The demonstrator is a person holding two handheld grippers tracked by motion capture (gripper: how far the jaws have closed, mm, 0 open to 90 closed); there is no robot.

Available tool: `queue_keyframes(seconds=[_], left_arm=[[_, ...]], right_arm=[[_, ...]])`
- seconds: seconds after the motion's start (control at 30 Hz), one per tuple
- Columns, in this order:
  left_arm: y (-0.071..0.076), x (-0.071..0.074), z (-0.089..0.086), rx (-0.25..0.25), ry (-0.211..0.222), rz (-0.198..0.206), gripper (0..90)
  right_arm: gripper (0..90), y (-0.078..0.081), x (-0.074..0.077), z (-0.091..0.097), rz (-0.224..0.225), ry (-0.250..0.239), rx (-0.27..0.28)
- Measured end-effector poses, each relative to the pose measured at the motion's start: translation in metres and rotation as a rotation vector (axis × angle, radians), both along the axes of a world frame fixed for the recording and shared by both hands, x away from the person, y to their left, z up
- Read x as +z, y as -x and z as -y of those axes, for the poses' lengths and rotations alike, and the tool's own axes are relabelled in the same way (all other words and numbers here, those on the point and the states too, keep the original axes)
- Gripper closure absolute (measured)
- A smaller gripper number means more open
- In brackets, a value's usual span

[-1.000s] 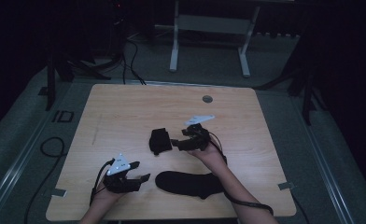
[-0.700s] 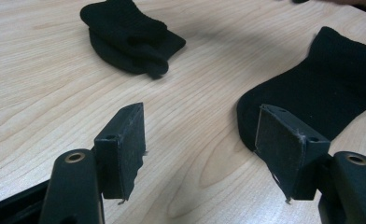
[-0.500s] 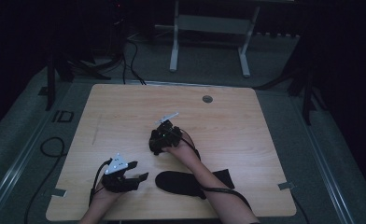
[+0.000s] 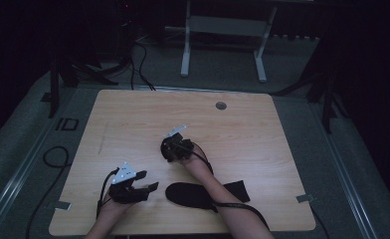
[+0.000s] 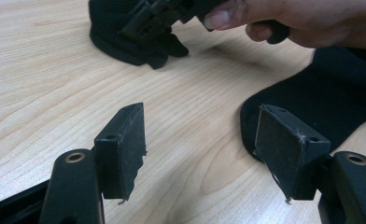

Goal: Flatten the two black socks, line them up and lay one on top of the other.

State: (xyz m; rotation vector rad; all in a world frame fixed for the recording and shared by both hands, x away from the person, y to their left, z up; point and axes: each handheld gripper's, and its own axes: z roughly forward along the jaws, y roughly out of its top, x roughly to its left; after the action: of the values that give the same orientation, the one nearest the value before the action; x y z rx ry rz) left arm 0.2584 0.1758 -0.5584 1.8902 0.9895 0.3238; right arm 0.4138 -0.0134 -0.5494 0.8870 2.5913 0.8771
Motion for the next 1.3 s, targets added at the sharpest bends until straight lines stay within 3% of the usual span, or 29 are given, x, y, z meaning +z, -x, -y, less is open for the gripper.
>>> queue_keyframes(seconds=[0.13,0.4,0.43,0.57,0.7,0.8,0.9,1.03,1.2,1.3], left_arm=[[-0.003,0.000,0.001,0.012,0.012,0.000,33.5],[-0.010,0.011,0.014,0.031,0.075,0.031,33.5],[-0.010,0.014,0.017,0.033,0.081,0.048,33.5],[-0.013,0.024,0.031,0.012,0.102,0.071,33.5],[-0.017,0.032,0.053,-0.006,0.098,0.104,33.5],[-0.020,0.037,0.065,0.013,0.093,0.139,33.4],[-0.022,0.043,0.072,0.028,0.099,0.172,33.5],[-0.024,0.050,0.078,0.047,0.054,0.210,36.6],[-0.031,0.051,0.084,0.063,-0.018,0.195,50.1],[-0.033,0.051,0.086,0.067,-0.012,0.178,57.7]], right_arm=[[76.8,0.005,0.015,0.004,0.012,-0.034,0.019],[76.7,0.032,0.070,0.027,0.055,-0.211,0.085],[76.6,0.036,0.075,0.031,0.040,-0.235,0.103],[76.5,0.049,0.089,0.043,0.054,-0.300,0.102],[76.5,0.058,0.095,0.046,0.064,-0.336,0.103],[76.4,0.062,0.100,0.047,0.066,-0.368,0.104],[76.3,0.065,0.105,0.049,0.088,-0.367,0.101],[76.3,0.064,0.105,0.051,0.084,-0.368,0.094],[76.3,0.064,0.102,0.053,0.074,-0.368,0.091],[76.3,0.064,0.101,0.053,0.073,-0.365,0.091]])
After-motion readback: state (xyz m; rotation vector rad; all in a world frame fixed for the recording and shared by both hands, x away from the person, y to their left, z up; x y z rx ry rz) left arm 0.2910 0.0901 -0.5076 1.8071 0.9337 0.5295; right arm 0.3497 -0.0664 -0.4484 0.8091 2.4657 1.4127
